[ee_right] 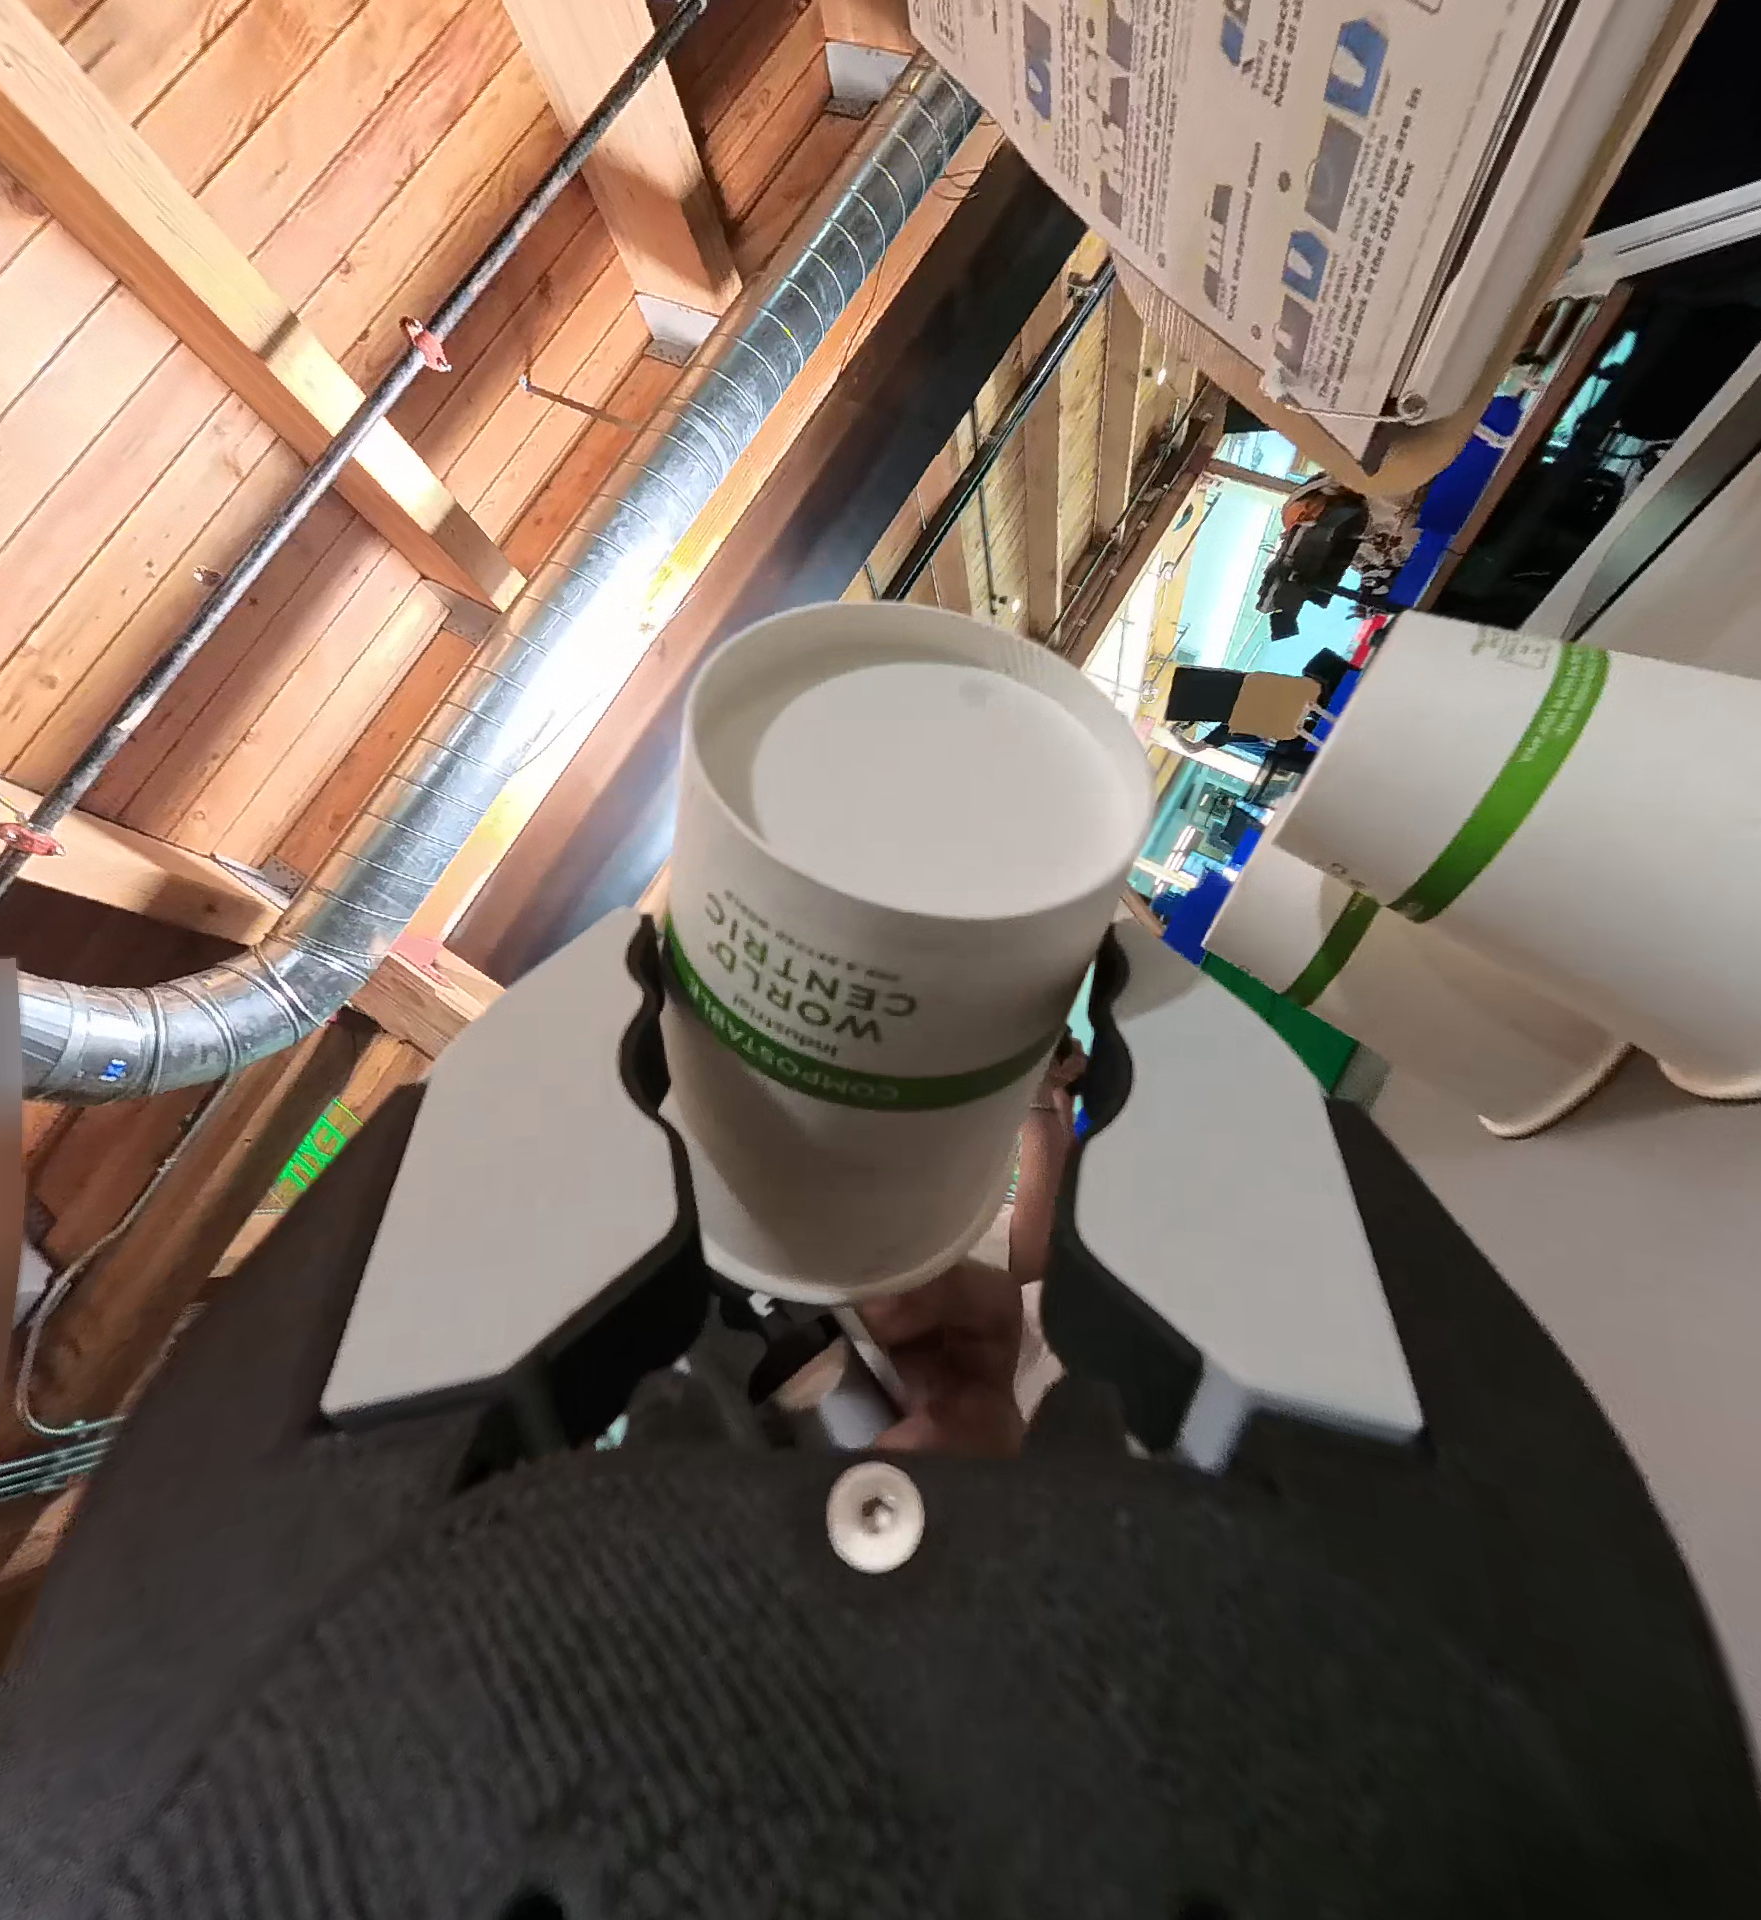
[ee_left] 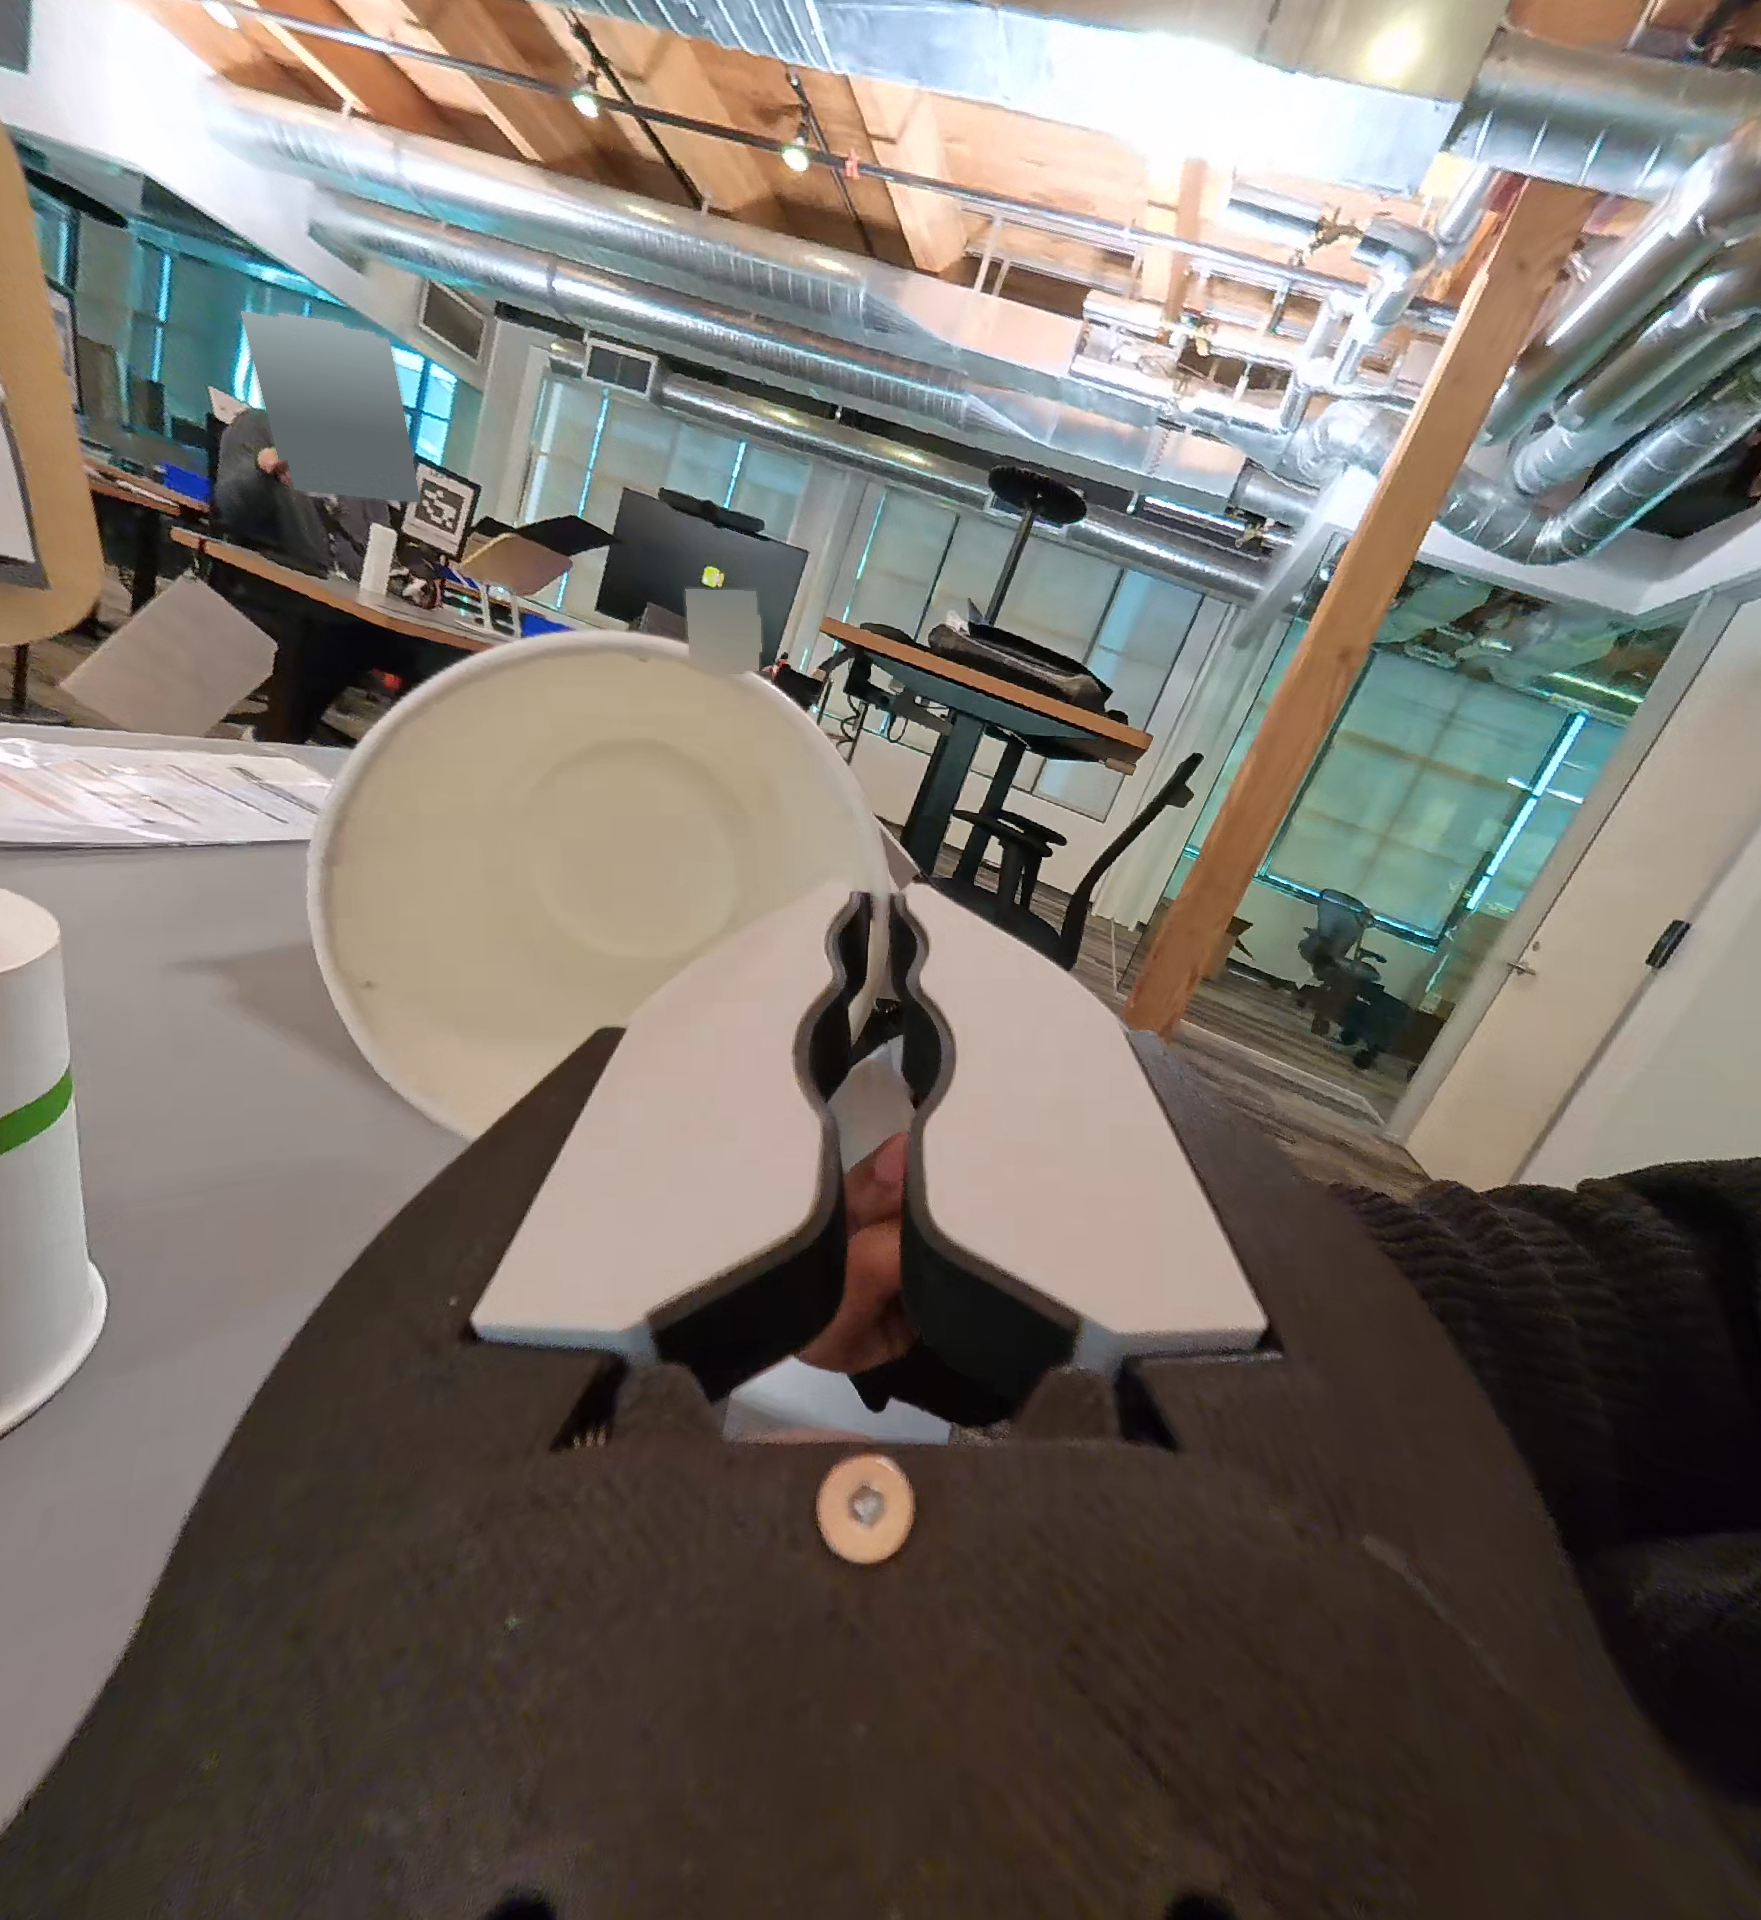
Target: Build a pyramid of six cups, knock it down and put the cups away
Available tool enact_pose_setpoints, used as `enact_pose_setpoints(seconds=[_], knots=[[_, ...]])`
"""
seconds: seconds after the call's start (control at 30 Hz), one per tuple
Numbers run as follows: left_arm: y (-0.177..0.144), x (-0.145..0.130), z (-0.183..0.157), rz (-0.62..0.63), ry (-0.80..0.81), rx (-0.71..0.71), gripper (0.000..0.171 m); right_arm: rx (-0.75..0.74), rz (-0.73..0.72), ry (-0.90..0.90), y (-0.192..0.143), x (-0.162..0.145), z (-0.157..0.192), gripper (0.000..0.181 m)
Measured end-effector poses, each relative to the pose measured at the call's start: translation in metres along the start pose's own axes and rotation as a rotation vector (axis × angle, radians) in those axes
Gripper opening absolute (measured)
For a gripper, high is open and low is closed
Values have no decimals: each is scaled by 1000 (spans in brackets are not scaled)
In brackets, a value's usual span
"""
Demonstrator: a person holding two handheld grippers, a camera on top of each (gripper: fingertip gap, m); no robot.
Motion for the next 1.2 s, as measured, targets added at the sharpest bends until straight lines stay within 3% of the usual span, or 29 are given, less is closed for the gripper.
enact_pose_setpoints(seconds=[0.4,0.63,0.83,1.07,1.2], knots=[[0,-18,-4,89,84,-87,5,64,6,-32,-1,15,10,79],[-2,-24,-2,71,165,-42,6,39,24,-224,-1,23,22,78],[2,-34,15,122,247,83,33,-195,103,-574,-8,50,19,78],[4,-50,48,284,126,221,35,-523,404,-1124,-7,60,-10,78],[-5,-44,76,290,111,351,35,-632,510,-1197,-9,69,-40,79]])
Point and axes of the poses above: each gripper's, where its closed fingertips meet, y out along the fingers, x out of its top, z = x × y across the jaws, the point moved 4 cm from there along -y, back along the fingers, and after that the axes turned 11 degrees about x, right-handed, at the moved point
